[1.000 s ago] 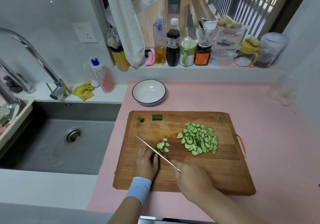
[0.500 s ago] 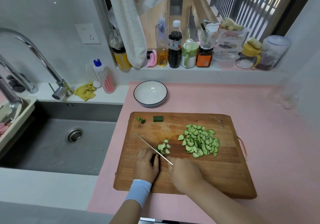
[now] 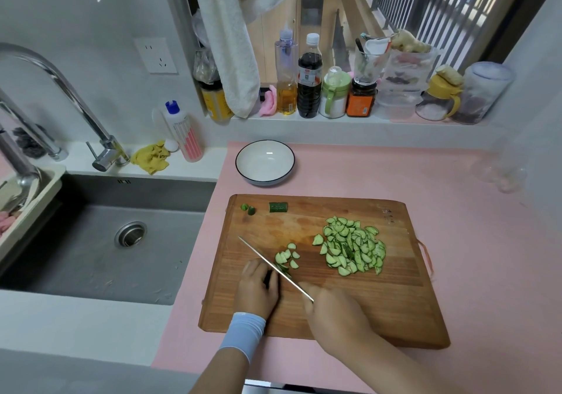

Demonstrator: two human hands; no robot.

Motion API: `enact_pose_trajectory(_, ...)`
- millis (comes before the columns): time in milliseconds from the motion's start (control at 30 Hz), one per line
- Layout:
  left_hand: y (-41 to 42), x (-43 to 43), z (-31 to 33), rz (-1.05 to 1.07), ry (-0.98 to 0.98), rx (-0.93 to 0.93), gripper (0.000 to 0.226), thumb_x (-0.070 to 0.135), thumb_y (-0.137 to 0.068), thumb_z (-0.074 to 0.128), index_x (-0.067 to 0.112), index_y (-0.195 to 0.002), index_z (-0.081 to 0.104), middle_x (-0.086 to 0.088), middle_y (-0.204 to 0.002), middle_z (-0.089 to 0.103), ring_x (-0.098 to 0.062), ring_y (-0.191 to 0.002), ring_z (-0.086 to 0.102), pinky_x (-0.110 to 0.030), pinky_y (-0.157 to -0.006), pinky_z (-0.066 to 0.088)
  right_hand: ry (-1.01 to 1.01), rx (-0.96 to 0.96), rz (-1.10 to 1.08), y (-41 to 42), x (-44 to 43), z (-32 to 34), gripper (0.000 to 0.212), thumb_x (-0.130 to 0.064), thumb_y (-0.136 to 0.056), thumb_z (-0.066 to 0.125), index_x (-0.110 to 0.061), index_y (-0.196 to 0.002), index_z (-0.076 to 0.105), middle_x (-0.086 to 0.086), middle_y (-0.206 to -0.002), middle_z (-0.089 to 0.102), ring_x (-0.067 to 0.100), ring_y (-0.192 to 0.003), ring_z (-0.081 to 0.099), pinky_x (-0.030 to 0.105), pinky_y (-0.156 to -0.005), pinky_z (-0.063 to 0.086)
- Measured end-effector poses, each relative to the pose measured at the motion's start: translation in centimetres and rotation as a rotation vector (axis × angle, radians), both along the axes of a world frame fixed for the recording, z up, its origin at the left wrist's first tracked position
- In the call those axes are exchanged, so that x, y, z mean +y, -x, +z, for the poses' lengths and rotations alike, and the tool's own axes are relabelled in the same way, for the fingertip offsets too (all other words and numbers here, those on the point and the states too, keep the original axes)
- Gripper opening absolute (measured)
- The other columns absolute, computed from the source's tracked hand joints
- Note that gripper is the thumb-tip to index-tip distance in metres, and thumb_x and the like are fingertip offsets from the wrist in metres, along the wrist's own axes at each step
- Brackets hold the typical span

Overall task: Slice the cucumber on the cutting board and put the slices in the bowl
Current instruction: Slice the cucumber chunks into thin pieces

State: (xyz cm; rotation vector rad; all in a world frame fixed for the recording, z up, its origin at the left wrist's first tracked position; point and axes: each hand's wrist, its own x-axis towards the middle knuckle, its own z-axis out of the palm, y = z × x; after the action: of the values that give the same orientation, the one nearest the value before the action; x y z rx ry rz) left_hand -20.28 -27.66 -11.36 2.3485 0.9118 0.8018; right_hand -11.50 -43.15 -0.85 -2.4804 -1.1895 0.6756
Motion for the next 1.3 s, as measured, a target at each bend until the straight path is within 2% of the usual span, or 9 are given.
enact_pose_trajectory(233, 0.0, 0.0, -0.1, 0.003, 0.001, -0.011, 0.015, 0.001, -0.076, 0.075, 0.009, -0.088, 0.071, -0.002, -0.090, 0.067, -0.016, -0.088, 0.058, -0.009, -0.089, 0.036, 0.028, -0.015, 0.010, -0.1, 0.6, -0.1, 0.032, -0.035, -0.102, 0.041, -0.033, -0.129, 0.058, 0.002, -0.103, 0.071, 0.028, -0.097, 0.065, 0.034, -0.078, 0.051)
enact_pose_trajectory(433, 0.1, 0.0, 0.0, 0.004, -0.006, -0.018, 0.016, -0.001, -0.075, 0.075, 0.009, -0.074, 0.064, -0.002, -0.081, 0.058, -0.017, -0.079, 0.052, -0.014, -0.078, 0.038, 0.056, 0.039, -0.006, -0.6, 2.6, 0.0, 0.022, -0.033, -0.102, 0.042, -0.024, -0.091, 0.059, 0.004, -0.094, 0.070, 0.030, -0.092, 0.065, 0.030, -0.067, 0.039)
enact_pose_trajectory(567, 0.1, -0.1, -0.2, 0.010, -0.030, -0.021, 0.011, 0.007, -0.082, 0.068, 0.010, -0.074, 0.061, -0.002, -0.081, 0.056, -0.018, -0.079, 0.050, -0.016, -0.078, 0.037, 0.050, 0.028, -0.009, -0.7, 2.5, -0.3, 0.023, -0.032, -0.101, 0.042, -0.023, -0.099, 0.063, 0.006, -0.093, 0.071, 0.031, -0.092, 0.065, 0.033, -0.069, 0.044)
enact_pose_trajectory(800, 0.1, -0.1, 0.0, 0.025, -0.006, 0.011, 0.017, 0.001, -0.077, 0.075, 0.010, -0.073, 0.061, -0.001, -0.079, 0.058, -0.016, -0.078, 0.049, -0.014, -0.077, 0.035, 0.031, -0.001, -0.004, -0.4, 2.2, -0.3, 0.026, -0.034, -0.102, 0.041, -0.026, -0.111, 0.063, 0.005, -0.100, 0.071, 0.031, -0.100, 0.065, 0.033, -0.075, 0.047)
enact_pose_trajectory(900, 0.2, -0.1, -0.2, 0.030, -0.003, -0.001, 0.004, 0.012, -0.083, 0.066, 0.009, -0.081, 0.066, -0.002, -0.083, 0.061, -0.017, -0.082, 0.052, -0.015, -0.081, 0.037, 0.002, -0.021, -0.002, -0.2, 1.4, -0.5, 0.032, -0.037, -0.102, 0.040, -0.032, -0.127, 0.059, 0.005, -0.101, 0.072, 0.031, -0.098, 0.065, 0.034, -0.075, 0.048)
enact_pose_trajectory(967, 0.2, -0.1, -0.3, 0.034, 0.005, -0.004, 0.012, 0.018, -0.085, 0.061, 0.009, -0.086, 0.068, -0.002, -0.086, 0.063, -0.017, -0.084, 0.054, -0.015, -0.084, 0.038, -0.016, -0.015, -0.003, -0.1, 0.7, -0.5, 0.031, -0.037, -0.102, 0.039, -0.033, -0.126, 0.059, 0.004, -0.097, 0.071, 0.031, -0.093, 0.065, 0.036, -0.075, 0.050)
enact_pose_trajectory(1033, 0.2, -0.1, -0.3, 0.031, -0.005, -0.003, 0.002, 0.009, -0.083, 0.069, 0.009, -0.084, 0.068, -0.002, -0.085, 0.062, -0.017, -0.084, 0.053, -0.015, -0.083, 0.037, -0.038, 0.011, -0.008, -0.2, -0.1, -0.6, 0.029, -0.036, -0.102, 0.039, -0.035, -0.122, 0.060, 0.002, -0.095, 0.068, 0.029, -0.090, 0.064, 0.035, -0.073, 0.050)
enact_pose_trajectory(1200, 0.3, -0.1, -0.2, 0.031, 0.009, 0.019, 0.011, 0.002, -0.078, 0.076, 0.009, -0.081, 0.068, -0.001, -0.085, 0.062, -0.014, -0.084, 0.051, -0.012, -0.083, 0.035, -0.044, 0.012, -0.008, -0.2, -0.3, -0.9, 0.032, -0.037, -0.102, 0.038, -0.038, -0.127, 0.059, -0.003, -0.088, 0.060, 0.023, -0.080, 0.057, 0.034, -0.071, 0.047)
enact_pose_trajectory(1300, 0.3, 0.0, -0.3, 0.031, 0.002, 0.018, 0.012, 0.002, -0.077, 0.076, 0.009, -0.077, 0.066, -0.002, -0.082, 0.061, -0.015, -0.082, 0.051, -0.013, -0.081, 0.035, -0.021, 0.016, -0.003, -0.2, 0.4, -0.7, 0.033, -0.036, -0.103, 0.040, -0.034, -0.129, 0.060, 0.001, -0.096, 0.070, 0.026, -0.091, 0.064, 0.034, -0.075, 0.050)
